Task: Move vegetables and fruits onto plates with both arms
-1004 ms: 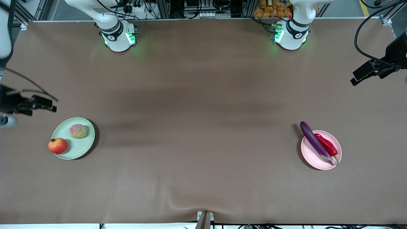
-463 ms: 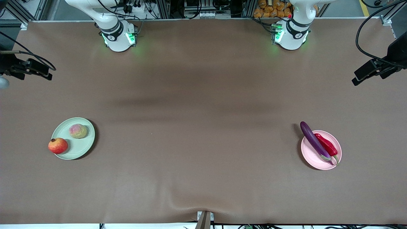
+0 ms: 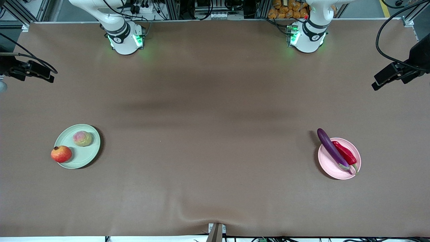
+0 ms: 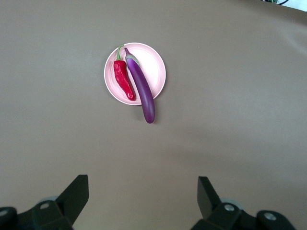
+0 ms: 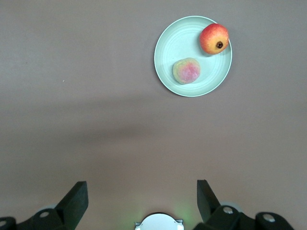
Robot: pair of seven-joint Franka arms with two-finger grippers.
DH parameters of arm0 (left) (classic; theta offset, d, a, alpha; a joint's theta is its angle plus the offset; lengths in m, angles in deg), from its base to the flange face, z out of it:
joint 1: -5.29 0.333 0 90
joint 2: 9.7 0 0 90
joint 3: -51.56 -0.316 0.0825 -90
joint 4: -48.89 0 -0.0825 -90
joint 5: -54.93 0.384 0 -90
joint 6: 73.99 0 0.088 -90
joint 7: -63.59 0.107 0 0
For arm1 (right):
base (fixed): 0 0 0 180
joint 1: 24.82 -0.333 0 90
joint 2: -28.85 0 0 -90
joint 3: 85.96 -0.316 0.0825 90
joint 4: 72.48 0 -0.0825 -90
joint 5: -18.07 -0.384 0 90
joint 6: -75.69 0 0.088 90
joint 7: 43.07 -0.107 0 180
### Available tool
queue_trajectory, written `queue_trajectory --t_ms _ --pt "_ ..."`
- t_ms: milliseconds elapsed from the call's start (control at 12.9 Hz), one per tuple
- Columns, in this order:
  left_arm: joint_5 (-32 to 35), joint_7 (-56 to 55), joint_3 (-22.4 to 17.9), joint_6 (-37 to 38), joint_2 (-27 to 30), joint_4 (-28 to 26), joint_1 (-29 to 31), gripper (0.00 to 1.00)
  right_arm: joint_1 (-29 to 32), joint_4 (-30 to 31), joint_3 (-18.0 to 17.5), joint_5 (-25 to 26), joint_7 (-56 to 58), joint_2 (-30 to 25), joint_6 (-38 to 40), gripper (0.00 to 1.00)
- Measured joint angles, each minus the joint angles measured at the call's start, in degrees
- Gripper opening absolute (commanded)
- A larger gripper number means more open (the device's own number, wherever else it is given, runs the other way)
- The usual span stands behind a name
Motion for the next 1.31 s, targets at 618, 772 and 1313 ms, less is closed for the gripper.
queue_trajectory --t_ms 618,772,1313 --pt "0.0 3.6 0.4 5.1 1.0 0.7 -0.1 1.00 0.0 0.0 -0.5 0.0 0.0 1.1 -1.3 1.00" --pt "0.0 3.7 0.6 8.3 2.3 0.8 -0.1 1.00 0.0 -0.4 -0.5 0.0 0.0 1.6 -1.6 1.00" --pt "0.0 5.2 0.4 9.7 3.4 0.7 -0.1 1.00 0.1 -1.8 -0.5 0.0 0.0 1.9 -1.7 1.00"
